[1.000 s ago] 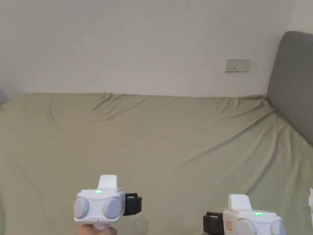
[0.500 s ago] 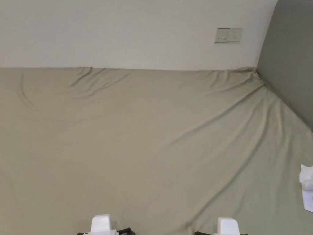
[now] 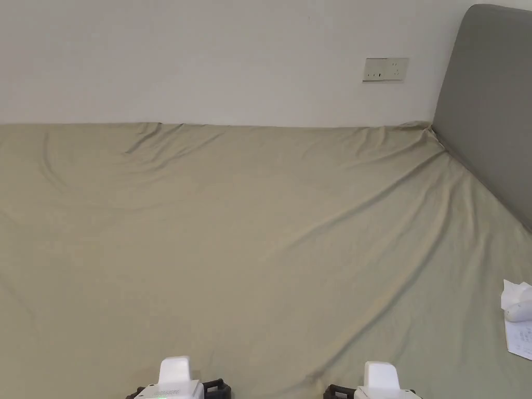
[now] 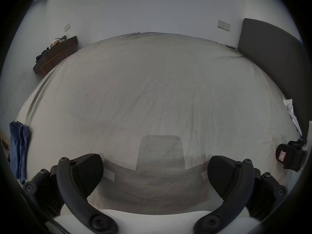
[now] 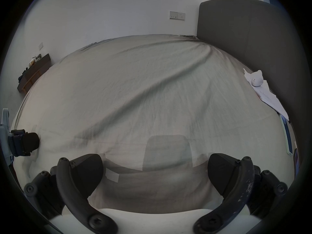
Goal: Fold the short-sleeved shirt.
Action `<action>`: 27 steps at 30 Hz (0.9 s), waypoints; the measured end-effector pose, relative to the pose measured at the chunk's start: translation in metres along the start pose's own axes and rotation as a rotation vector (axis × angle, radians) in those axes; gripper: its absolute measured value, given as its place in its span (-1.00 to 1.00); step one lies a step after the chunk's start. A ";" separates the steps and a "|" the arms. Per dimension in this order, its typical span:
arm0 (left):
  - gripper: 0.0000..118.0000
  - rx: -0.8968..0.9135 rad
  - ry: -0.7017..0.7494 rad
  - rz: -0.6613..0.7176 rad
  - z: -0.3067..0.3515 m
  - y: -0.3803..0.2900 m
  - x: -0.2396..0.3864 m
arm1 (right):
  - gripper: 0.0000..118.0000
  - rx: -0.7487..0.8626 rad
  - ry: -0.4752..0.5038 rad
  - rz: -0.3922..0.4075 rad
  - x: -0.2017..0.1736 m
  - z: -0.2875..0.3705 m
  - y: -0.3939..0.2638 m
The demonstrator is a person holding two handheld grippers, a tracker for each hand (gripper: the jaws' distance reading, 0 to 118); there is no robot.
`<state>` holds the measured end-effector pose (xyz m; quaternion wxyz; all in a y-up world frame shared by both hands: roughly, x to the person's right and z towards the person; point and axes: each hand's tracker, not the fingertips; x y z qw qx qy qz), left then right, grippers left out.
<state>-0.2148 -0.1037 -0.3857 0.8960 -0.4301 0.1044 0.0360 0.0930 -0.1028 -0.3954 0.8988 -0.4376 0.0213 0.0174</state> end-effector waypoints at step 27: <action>1.00 0.005 0.002 -0.001 -0.004 -0.005 0.002 | 1.00 0.003 0.004 0.002 -0.001 -0.005 -0.003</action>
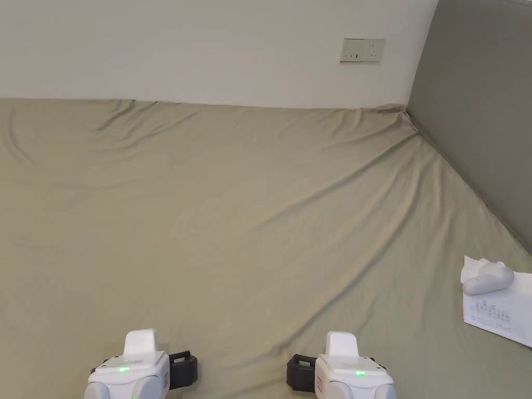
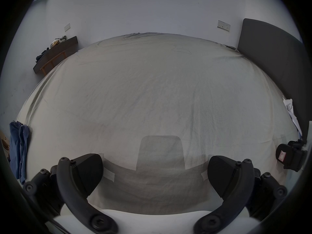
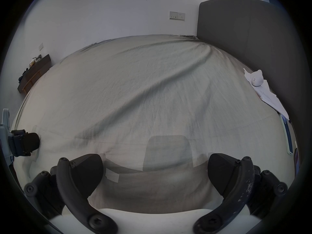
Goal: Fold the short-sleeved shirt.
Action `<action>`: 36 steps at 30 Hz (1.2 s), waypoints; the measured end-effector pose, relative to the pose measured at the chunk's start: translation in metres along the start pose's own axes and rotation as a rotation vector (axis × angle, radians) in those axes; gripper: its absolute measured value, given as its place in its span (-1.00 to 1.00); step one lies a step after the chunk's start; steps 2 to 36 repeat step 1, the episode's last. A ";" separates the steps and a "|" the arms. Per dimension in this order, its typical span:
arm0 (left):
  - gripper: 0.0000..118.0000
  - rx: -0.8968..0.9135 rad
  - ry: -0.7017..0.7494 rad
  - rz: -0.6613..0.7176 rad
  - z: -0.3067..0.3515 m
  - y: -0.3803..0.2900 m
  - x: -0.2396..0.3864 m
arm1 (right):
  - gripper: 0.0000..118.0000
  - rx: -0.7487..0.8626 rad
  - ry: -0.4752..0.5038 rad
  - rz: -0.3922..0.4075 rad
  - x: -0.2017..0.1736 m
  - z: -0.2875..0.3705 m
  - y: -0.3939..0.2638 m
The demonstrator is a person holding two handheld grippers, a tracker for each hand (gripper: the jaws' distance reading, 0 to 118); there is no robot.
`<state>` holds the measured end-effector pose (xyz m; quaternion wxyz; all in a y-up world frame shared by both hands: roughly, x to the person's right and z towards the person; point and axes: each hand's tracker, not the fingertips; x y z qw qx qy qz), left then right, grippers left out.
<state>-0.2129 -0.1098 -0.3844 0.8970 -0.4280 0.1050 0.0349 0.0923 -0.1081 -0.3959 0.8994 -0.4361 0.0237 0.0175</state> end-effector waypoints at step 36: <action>1.00 0.000 0.000 0.000 0.000 0.000 0.000 | 1.00 0.000 0.000 0.000 0.000 0.000 0.000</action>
